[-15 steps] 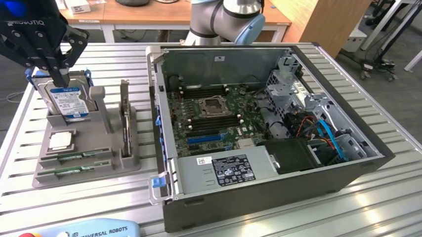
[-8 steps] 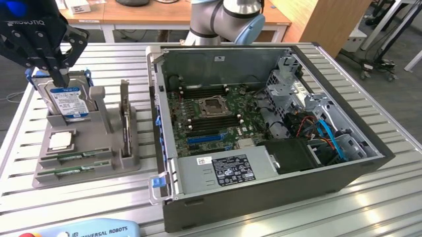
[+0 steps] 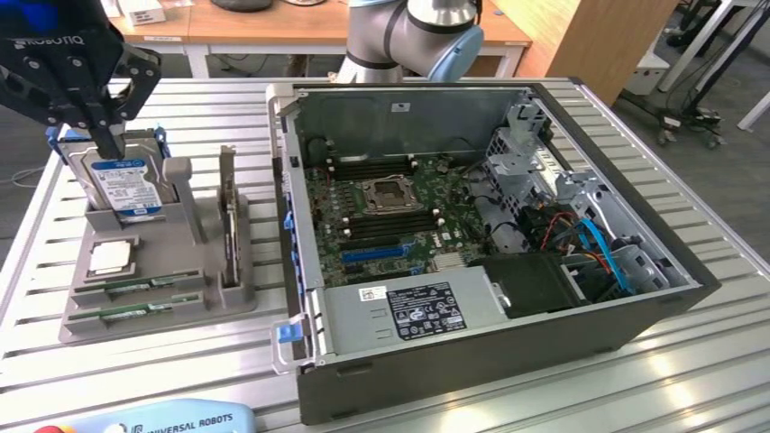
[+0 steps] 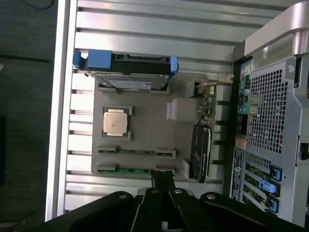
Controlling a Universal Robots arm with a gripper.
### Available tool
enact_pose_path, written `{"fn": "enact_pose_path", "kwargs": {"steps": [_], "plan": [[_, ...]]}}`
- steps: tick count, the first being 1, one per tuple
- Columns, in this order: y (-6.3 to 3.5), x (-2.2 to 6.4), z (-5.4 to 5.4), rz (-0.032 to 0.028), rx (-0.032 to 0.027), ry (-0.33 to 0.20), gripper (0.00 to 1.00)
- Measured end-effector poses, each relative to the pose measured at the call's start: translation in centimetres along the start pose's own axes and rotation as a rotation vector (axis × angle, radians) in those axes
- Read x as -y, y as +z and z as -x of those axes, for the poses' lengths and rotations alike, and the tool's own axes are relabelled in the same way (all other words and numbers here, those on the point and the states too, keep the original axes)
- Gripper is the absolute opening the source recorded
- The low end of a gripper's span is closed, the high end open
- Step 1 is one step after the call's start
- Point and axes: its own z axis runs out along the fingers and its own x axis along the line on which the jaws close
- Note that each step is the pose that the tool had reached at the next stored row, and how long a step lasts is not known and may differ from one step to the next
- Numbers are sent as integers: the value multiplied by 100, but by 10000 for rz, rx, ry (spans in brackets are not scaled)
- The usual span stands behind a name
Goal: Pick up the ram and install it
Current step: 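Pick up the ram and move it above insertion slot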
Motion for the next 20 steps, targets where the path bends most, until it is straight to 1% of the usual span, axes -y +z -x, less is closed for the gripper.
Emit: {"fn": "enact_pose_path", "kwargs": {"steps": [3,20], "plan": [[1,0,0,11,-20,-466,10],[2,0,0,83,-160,-3558,10]]}}
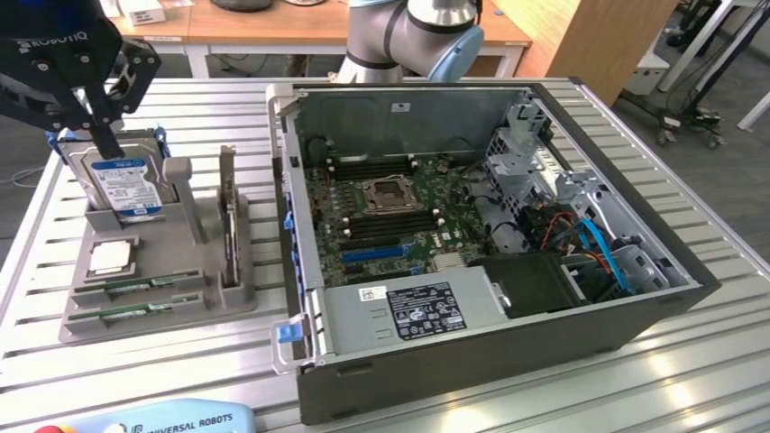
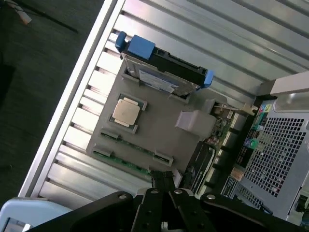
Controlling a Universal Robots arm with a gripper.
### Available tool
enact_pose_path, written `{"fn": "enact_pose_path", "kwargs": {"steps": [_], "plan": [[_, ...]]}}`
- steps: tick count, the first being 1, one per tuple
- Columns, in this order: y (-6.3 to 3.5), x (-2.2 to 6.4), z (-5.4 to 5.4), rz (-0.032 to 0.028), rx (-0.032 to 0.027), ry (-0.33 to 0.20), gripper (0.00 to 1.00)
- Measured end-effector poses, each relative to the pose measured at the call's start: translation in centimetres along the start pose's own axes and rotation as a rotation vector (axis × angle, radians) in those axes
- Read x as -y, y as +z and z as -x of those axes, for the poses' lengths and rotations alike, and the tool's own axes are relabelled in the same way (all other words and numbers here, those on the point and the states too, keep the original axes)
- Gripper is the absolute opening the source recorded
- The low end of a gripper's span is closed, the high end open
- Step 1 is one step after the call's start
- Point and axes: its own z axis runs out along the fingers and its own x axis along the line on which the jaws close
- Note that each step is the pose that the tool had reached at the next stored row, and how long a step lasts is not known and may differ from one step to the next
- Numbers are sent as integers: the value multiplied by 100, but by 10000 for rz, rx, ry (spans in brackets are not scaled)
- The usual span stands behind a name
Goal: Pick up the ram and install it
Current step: 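Pick up the ram and move it above insertion slot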
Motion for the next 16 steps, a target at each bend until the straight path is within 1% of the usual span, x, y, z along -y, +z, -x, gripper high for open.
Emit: {"fn": "enact_pose_path", "kwargs": {"steps": [16], "plan": [[1,0,0,66,-131,-2895,10]]}}
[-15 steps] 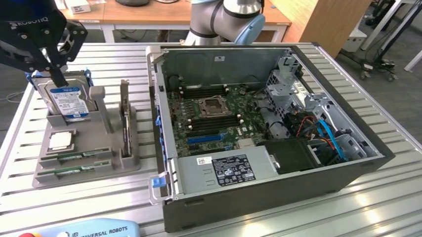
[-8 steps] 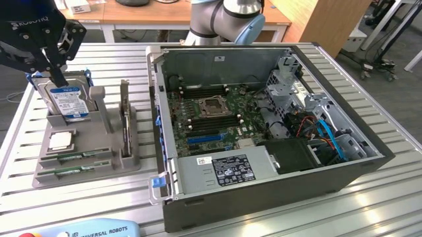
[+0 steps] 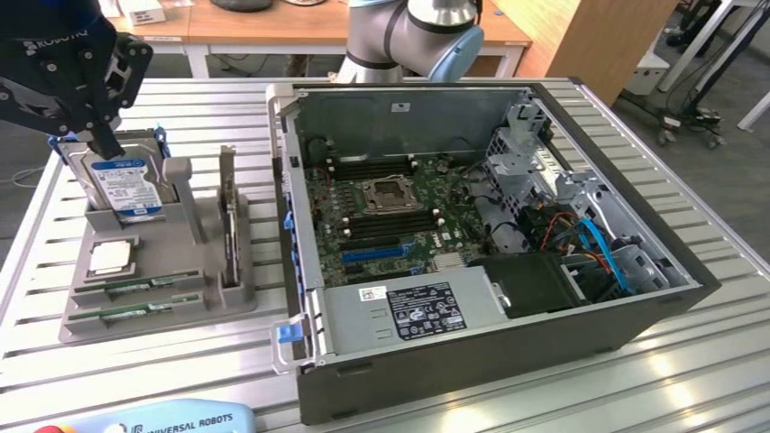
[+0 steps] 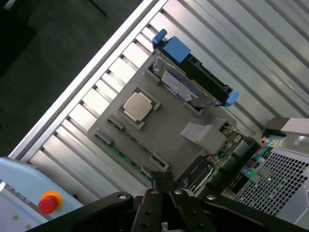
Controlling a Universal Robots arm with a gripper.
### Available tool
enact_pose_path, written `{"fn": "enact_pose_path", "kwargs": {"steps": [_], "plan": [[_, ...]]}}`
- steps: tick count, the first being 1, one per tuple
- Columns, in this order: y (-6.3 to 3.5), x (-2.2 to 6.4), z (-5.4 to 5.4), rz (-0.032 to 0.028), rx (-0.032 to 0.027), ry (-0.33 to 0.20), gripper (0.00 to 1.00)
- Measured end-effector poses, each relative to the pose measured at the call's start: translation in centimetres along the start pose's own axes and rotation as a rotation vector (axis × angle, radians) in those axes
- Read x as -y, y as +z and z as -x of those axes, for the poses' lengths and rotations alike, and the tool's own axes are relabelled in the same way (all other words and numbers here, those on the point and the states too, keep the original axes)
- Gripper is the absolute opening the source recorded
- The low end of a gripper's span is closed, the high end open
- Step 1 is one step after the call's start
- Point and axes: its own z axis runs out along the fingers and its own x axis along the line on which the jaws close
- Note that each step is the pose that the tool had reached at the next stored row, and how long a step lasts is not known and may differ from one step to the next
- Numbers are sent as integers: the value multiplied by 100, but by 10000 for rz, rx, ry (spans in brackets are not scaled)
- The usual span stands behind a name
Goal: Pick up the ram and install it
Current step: 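Pick up the ram and move it above insertion slot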
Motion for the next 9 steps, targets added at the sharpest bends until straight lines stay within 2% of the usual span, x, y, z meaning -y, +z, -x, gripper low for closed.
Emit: {"fn": "enact_pose_path", "kwargs": {"steps": [9], "plan": [[0,0,0,34,-78,-1649,10]]}}
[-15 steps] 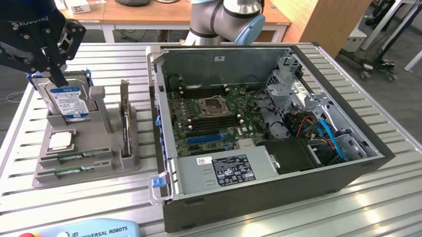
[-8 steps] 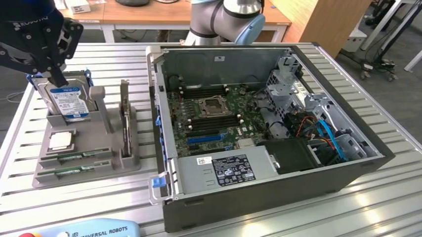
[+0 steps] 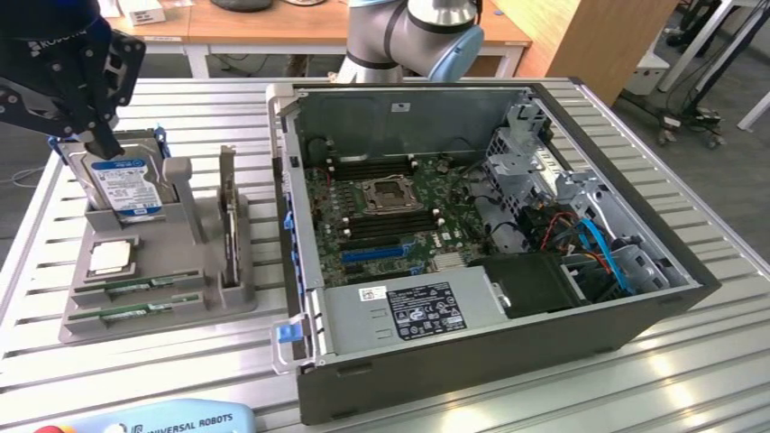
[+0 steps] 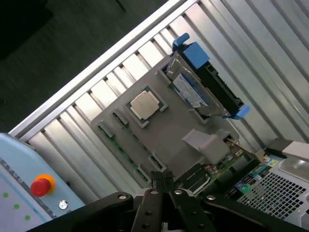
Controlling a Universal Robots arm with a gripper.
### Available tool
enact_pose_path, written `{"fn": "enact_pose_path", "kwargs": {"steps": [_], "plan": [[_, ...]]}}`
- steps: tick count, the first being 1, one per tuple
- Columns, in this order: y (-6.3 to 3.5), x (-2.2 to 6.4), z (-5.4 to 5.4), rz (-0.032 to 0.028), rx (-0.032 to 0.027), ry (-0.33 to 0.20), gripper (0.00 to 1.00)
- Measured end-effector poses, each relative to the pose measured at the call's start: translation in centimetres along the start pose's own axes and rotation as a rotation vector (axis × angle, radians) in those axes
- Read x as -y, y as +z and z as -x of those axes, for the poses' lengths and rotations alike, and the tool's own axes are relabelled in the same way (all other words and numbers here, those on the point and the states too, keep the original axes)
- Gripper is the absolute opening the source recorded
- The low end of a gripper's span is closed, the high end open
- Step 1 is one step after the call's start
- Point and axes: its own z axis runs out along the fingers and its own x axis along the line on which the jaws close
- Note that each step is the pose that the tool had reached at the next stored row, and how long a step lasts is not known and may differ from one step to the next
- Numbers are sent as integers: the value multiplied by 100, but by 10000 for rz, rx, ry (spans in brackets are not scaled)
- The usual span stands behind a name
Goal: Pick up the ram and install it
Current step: 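Pick up the ram and move it above insertion slot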
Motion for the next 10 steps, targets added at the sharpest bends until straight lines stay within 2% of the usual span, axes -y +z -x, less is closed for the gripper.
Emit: {"fn": "enact_pose_path", "kwargs": {"steps": [10], "plan": [[1,0,0,37,-86,-1812,10]]}}
